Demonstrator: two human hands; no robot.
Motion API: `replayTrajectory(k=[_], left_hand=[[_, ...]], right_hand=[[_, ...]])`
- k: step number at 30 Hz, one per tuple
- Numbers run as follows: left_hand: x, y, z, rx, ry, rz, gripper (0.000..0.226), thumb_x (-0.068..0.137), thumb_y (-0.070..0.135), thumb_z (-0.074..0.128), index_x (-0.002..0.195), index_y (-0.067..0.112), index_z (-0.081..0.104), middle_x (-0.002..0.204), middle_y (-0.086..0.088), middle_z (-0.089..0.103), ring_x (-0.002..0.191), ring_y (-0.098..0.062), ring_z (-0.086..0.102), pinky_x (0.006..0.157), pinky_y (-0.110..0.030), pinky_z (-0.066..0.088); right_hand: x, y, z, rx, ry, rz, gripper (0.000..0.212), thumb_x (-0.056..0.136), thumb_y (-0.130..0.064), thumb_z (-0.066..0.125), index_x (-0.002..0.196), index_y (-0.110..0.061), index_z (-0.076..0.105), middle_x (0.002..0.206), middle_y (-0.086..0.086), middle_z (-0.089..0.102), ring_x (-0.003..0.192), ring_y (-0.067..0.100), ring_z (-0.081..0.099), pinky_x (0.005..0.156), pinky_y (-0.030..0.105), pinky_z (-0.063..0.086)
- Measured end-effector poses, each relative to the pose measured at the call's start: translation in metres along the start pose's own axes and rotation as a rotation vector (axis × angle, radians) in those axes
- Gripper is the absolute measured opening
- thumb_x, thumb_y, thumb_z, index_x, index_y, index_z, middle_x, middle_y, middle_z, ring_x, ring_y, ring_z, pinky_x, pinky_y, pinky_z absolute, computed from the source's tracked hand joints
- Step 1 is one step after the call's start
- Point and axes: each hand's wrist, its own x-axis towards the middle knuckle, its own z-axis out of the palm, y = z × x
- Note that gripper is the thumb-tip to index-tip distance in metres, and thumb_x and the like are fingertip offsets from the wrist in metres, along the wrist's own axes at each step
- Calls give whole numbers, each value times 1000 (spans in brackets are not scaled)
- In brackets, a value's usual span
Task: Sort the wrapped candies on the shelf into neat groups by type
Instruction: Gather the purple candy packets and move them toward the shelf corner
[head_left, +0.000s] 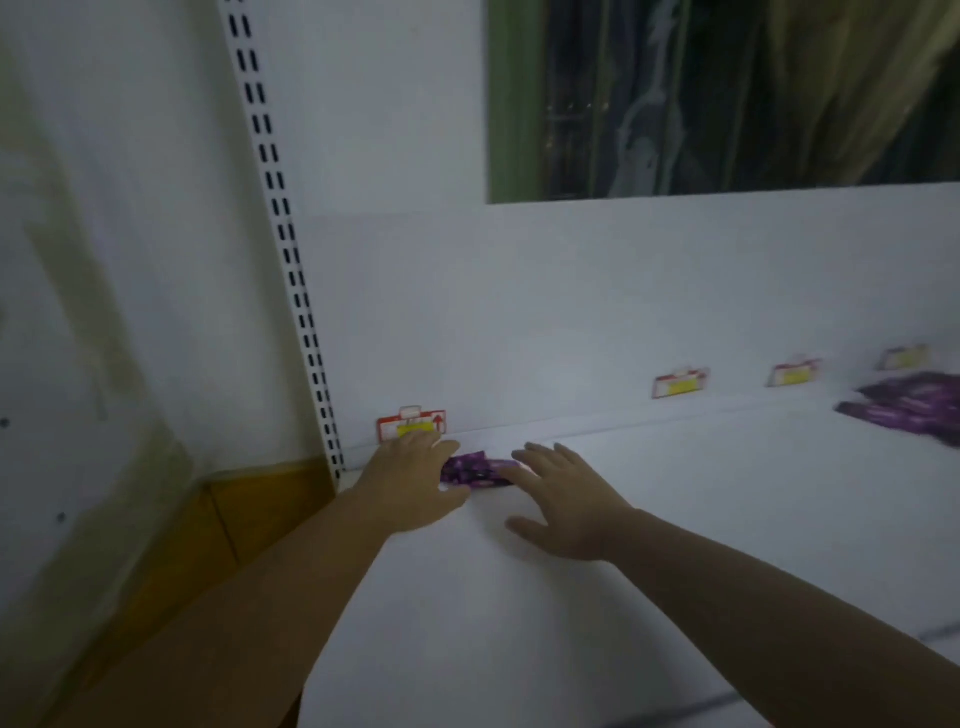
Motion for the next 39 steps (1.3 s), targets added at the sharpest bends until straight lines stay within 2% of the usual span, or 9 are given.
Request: replayTrajectory(k=[3, 7, 11, 16, 25, 32, 39], left_hand=[[-1, 34, -4, -12, 51, 73, 58, 86, 55, 44, 135, 26, 40, 142, -2, 40, 131, -22, 32, 108, -37, 26], [-4, 85, 5, -44, 24, 120, 60, 89, 58, 37, 142, 31, 29, 153, 3, 23, 142, -19, 12, 115, -43, 9], [-6, 149, 12, -26, 16, 230, 60, 91, 58, 32, 145, 33, 23, 155, 5, 17, 143, -16, 7, 116, -44, 2], [6, 247, 12, -6, -12, 311, 59, 93, 57, 29, 146, 33, 20, 156, 5, 13, 144, -15, 4, 116, -42, -1], [54, 426, 3, -93, 9, 310, 56, 94, 55, 28, 145, 32, 23, 156, 2, 17, 143, -16, 8, 116, -42, 3], [95, 508, 25, -110, 0, 324, 54, 95, 53, 27, 145, 33, 25, 155, 3, 19, 143, -17, 11, 115, -42, 5], [178, 565, 56, -161, 75, 397, 52, 95, 50, 33, 143, 29, 31, 152, 3, 27, 140, -17, 21, 114, -39, 12]], right_hand=[[-46, -2, -9, -26, -56, 95, 67, 90, -58, 36, 147, -27, 18, 156, 5, 15, 144, 20, 7, 115, 39, -2], [-107, 2, -21, -12, -78, 187, 67, 90, -58, 35, 147, -29, 16, 157, 3, 10, 144, 18, 3, 114, 37, -5], [-165, 23, -42, -37, -48, 223, 65, 91, -55, 38, 147, -27, 20, 157, 5, 10, 144, 18, 4, 115, 37, -3], [-249, 74, -70, -44, -9, 315, 64, 91, -53, 41, 146, -26, 24, 156, 5, 14, 144, 18, 9, 116, 37, 2], [-389, 195, -107, -56, 35, 426, 62, 91, -51, 44, 145, -26, 26, 155, 4, 18, 143, 18, 12, 115, 37, 3], [-433, 278, -107, -36, 35, 451, 60, 90, -52, 44, 143, -28, 28, 154, 1, 21, 142, 18, 13, 116, 38, 6], [-445, 371, -92, -61, 18, 474, 59, 88, -56, 43, 141, -32, 30, 152, 0, 27, 141, 17, 18, 115, 38, 12]])
